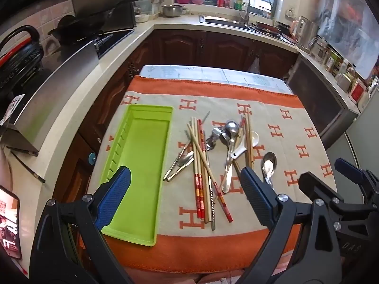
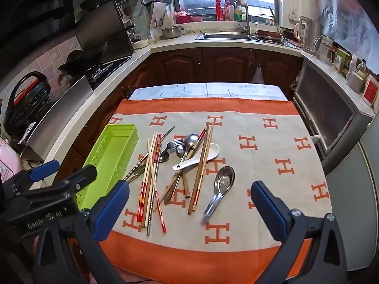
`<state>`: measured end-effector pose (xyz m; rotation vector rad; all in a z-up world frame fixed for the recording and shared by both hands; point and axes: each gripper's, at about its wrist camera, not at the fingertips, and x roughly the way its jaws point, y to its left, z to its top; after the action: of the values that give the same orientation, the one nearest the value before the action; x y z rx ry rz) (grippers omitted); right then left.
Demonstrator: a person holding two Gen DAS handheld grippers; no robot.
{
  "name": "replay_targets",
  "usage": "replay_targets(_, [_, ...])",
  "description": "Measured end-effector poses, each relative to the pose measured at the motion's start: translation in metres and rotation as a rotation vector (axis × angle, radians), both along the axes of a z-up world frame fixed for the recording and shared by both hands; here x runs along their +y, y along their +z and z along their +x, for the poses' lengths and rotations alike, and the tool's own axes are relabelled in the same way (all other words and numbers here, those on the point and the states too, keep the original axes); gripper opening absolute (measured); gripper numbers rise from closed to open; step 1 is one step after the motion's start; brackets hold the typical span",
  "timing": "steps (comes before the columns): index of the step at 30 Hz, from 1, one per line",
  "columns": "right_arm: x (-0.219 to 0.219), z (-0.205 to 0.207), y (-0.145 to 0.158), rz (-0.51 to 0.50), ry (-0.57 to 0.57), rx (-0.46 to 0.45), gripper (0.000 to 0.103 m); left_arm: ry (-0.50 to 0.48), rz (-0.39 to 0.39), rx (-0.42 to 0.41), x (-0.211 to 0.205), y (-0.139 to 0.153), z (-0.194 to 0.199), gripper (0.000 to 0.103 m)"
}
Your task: Organize utensils
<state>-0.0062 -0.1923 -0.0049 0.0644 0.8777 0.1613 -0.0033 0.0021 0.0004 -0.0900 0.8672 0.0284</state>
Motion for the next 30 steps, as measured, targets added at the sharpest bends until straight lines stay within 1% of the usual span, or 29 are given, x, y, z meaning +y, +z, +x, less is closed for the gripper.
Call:
replay_targets(1, [0.005, 0.000, 0.002, 0.008, 0.001, 0.004, 0.103, 0.003, 0.009, 0.000, -0.007, -0.004, 0.000, 0.092])
replay_targets(2, [0.006, 0.000, 0.001, 0.010, 0.001, 0.006, 0.103, 0.008, 0.013, -0.005, -0.005, -0.004, -0.004, 0.092])
replay_targets(3, [0.000, 0.002, 0.001, 0.021, 0.005, 0.010, 0.103, 0.010, 0.014, -0.007, -0.006, -0.008, -0.008, 0.092])
replay_targets(4, [0.002, 0.003, 0.000, 0.027, 0.007, 0.012, 0.103, -0.003, 0.035, 0.015, -0.009, -0.007, -0.002, 0.092])
replay_targets(7, [0.009, 0.003, -0.004, 0.040, 0.011, 0.015, 0.103, 0.002, 0.045, 0.014, -0.016, -0.009, -0.006, 0.092])
replay_targets(8, [0.001, 0.002, -0.002, 0.061, 0.016, 0.016, 0.103, 0.005, 0.044, 0.015, -0.018, -0.010, -0.008, 0.092])
replay_targets(9, [0.000, 0.002, -0.002, 0.065, 0.018, 0.017, 0.103, -0.015, 0.035, 0.032, -0.014, -0.006, -0.001, 0.092])
replay_targets(12, [0.000, 0.001, -0.002, 0.071, 0.022, 0.016, 0.103, -0.015, 0.021, 0.038, -0.012, -0.005, -0.002, 0.092])
replay_targets(30, [-0.001, -0.001, -0.006, 0.092, 0.033, 0.040, 0.103, -0.001, 0.015, 0.047, -0.006, -0.005, -0.009, 0.092])
